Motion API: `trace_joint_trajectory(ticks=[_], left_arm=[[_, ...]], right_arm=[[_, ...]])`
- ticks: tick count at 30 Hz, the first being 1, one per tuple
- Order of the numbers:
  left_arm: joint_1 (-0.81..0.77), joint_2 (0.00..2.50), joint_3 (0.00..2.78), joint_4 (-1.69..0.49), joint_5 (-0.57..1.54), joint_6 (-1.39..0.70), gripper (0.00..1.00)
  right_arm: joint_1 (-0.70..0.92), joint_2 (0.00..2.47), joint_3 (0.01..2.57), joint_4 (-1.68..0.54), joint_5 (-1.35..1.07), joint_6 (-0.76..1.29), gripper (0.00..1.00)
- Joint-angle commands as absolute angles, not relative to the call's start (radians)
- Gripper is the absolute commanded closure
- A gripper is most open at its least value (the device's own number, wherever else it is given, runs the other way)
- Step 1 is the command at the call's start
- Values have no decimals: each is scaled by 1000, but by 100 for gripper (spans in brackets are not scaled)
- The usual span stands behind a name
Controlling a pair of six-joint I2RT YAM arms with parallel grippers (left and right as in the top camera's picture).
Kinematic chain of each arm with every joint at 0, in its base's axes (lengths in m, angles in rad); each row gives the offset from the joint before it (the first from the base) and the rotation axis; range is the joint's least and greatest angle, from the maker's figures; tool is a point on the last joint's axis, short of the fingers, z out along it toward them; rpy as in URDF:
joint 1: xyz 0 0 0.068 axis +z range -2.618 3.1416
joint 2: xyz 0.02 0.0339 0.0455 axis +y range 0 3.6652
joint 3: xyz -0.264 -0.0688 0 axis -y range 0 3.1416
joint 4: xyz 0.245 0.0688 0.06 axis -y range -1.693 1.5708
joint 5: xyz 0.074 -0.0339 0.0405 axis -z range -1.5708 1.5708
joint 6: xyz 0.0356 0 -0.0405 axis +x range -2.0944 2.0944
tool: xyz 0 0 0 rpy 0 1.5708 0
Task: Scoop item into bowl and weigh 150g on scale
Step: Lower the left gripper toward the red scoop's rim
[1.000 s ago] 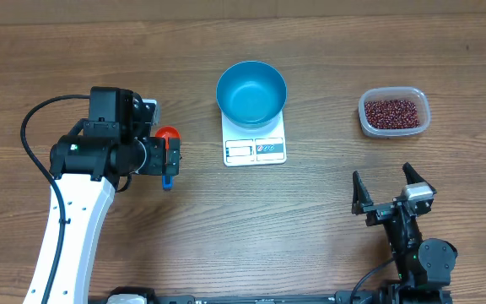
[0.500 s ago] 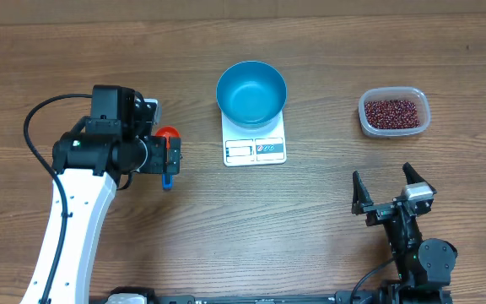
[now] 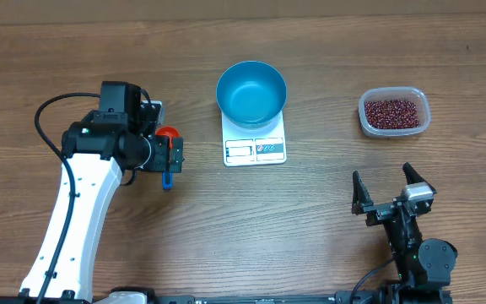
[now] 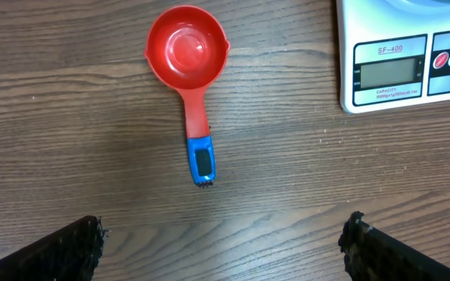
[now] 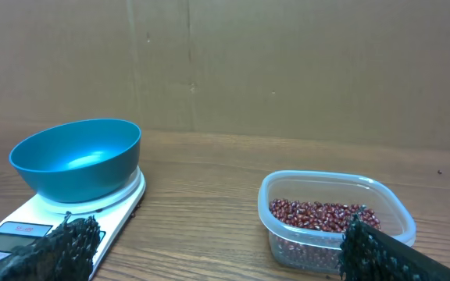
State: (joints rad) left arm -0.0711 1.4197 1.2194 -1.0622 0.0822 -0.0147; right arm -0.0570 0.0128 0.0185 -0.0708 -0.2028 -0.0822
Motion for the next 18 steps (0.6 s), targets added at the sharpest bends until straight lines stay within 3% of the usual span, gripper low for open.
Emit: trace_joint_trajectory(ticks=[1,18], left_arm=[[-66,1433,1245,-1061,97,8,0],[-66,1433,1245,-1029,97,7,1]], right_arm=[[-52,3,8,-66,-195,-79,0],[-52,3,8,-66,-195,-79,0]])
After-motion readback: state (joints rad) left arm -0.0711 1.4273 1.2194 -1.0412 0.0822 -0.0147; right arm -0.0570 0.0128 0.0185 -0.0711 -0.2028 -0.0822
